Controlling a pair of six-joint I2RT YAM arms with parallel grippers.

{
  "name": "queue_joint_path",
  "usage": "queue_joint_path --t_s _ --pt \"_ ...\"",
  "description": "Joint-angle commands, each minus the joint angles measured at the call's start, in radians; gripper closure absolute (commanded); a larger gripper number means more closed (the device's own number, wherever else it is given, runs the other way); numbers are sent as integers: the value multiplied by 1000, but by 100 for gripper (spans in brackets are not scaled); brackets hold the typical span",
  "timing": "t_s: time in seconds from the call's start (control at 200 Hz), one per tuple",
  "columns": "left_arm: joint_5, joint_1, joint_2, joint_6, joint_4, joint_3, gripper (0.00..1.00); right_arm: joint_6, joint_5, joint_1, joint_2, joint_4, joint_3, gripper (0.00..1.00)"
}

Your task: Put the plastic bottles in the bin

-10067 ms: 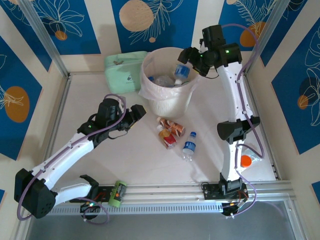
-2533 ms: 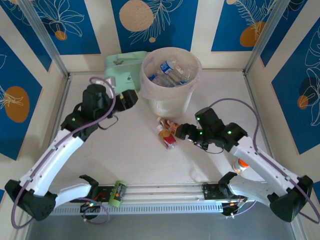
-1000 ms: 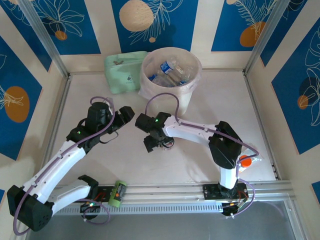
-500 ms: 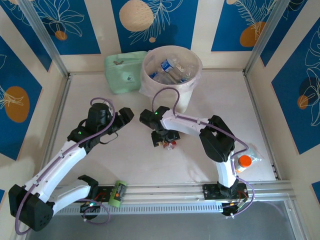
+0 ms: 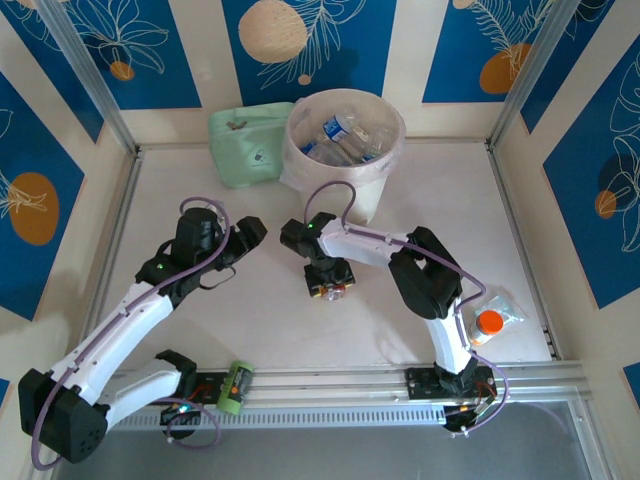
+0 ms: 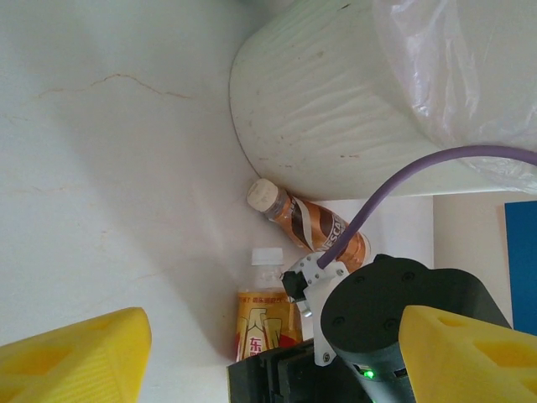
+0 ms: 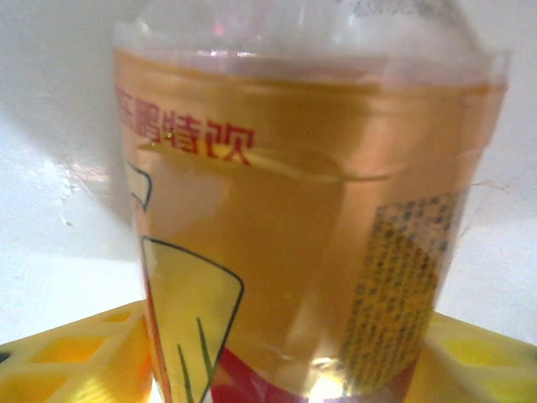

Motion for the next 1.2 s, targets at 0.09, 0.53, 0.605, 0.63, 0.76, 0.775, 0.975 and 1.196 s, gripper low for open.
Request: queue_joint_path --t_s 0.09,0.53,0.605,0.63,0.76,0.775,0.975,1.196 --pt "29 19 -26 3 19 -1 22 11 34 36 -22 -34 27 44" --pt "215 31 6 18 143 115 19 12 40 131 -409 103 55 44" --pt "363 30 38 -30 312 112 21 9 15 126 -481 154 61 44" --pt "406 30 47 -52 379 109 21 10 5 121 -502 168 63 45" --pt "540 23 74 -134 646 114 18 10 -53 88 -610 240 64 45" --pt "552 23 78 -140 665 117 17 11 -64 81 -623 252 59 45" --pt "655 14 138 -233 877 150 13 40 -235 -14 -756 392 -31 45" --pt "713 -42 212 -219 891 177 13 33 -355 -37 -793 460 -50 45"
